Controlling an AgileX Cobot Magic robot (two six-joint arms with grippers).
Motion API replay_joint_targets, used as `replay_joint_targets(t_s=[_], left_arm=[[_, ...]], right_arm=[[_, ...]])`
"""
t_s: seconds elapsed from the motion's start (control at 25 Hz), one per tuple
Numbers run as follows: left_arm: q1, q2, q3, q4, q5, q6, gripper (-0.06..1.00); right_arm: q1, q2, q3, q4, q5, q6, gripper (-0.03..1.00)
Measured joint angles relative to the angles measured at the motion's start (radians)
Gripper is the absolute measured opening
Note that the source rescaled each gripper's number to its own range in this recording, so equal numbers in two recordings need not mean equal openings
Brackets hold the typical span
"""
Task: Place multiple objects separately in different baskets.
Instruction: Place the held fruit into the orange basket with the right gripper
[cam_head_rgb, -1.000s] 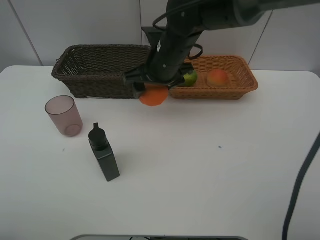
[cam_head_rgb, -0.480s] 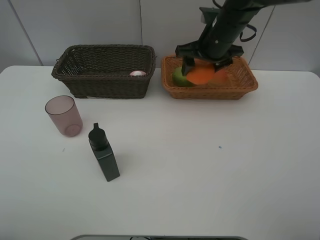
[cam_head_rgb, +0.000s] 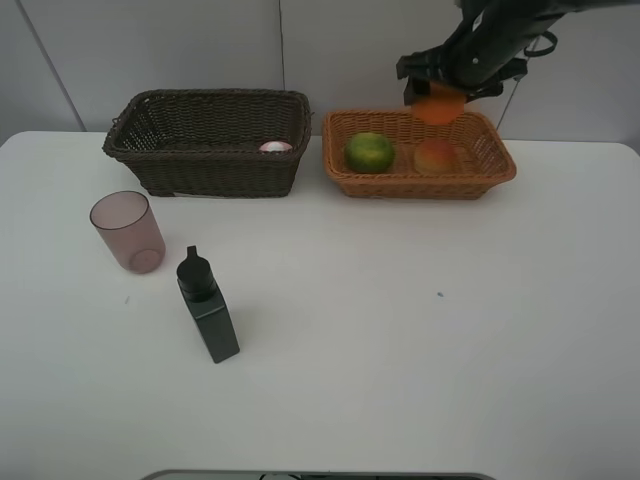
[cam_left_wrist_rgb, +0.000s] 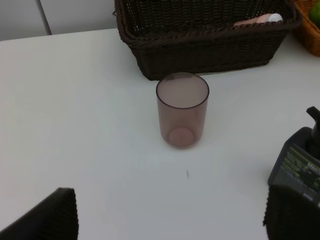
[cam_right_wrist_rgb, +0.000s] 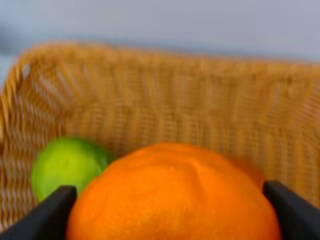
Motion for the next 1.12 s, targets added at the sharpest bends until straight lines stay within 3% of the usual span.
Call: replay_joint_targets(t_s=[0.32,0.84,1.0,1.12], left_arm=[[0.000,0.000,0.000,0.000,0.000,0.000,0.96],[0.000,0.000,0.000,0.000,0.000,0.000,0.96],[0.000,0.000,0.000,0.000,0.000,0.000,0.96],[0.000,0.000,0.000,0.000,0.000,0.000,0.96]], right_arm=[[0.000,0.110,0.000,0.004,-0.203,0.000,0.62],[0.000,0.177,0.000,0.004,-0.262,0.000,0.63],[0.000,0.177,0.000,0.004,-0.266,0.000,0.91],[0.001,0.176,0.000,0.004,-0.266,0.000,0.98]])
